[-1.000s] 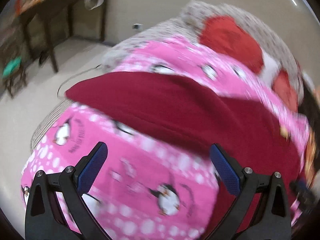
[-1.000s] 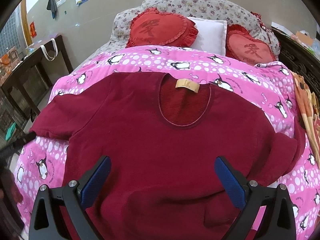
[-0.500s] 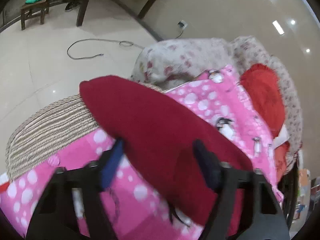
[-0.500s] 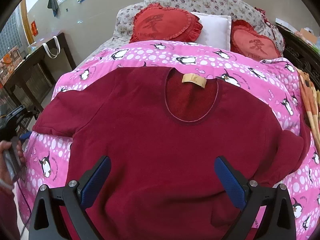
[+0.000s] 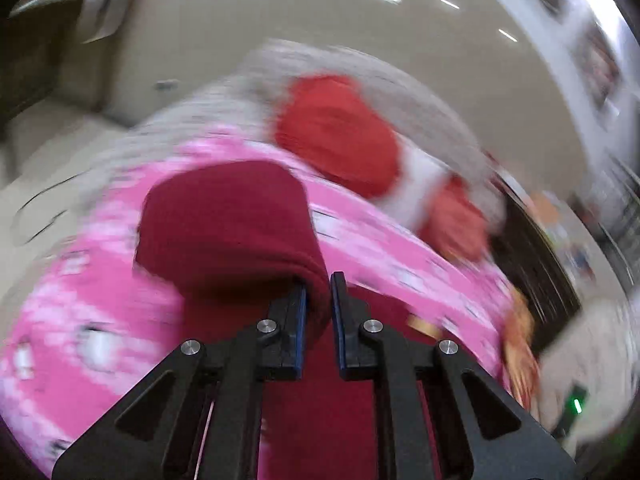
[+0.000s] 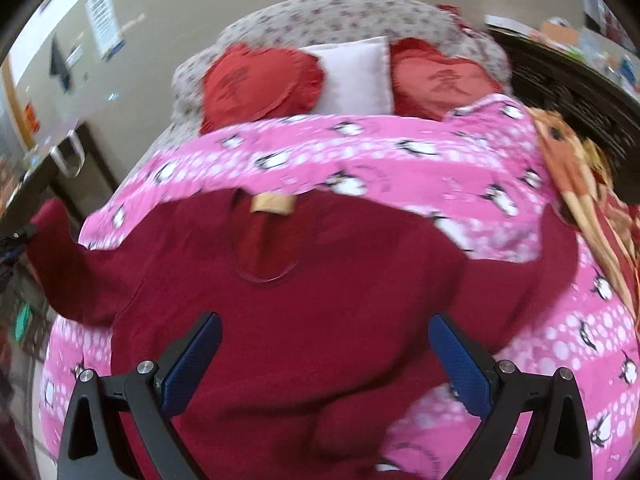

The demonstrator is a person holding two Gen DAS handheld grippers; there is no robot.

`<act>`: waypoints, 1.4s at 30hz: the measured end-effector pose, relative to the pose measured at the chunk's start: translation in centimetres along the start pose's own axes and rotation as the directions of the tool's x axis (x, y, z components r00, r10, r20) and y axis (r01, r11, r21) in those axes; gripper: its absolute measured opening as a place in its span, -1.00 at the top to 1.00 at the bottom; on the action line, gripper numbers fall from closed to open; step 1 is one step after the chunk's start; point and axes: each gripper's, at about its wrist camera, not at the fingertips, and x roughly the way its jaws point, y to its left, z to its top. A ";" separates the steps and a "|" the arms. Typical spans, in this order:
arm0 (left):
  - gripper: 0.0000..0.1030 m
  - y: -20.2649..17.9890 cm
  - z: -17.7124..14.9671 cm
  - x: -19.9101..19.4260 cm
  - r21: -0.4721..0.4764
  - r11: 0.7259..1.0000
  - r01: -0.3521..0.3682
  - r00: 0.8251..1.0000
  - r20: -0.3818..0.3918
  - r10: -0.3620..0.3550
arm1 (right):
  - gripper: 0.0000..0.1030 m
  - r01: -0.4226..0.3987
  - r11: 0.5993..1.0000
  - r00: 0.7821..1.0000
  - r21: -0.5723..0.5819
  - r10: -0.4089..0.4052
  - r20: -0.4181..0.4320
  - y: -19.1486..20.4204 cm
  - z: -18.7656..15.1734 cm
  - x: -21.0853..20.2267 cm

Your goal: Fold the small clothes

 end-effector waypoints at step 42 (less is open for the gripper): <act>-0.61 0.0 -11.8 9.1 0.178 0.948 -0.262 0.924 -0.238 0.300 | 0.49 -0.052 0.995 0.995 -0.090 0.045 -0.087 -2.0 0.5 5.2</act>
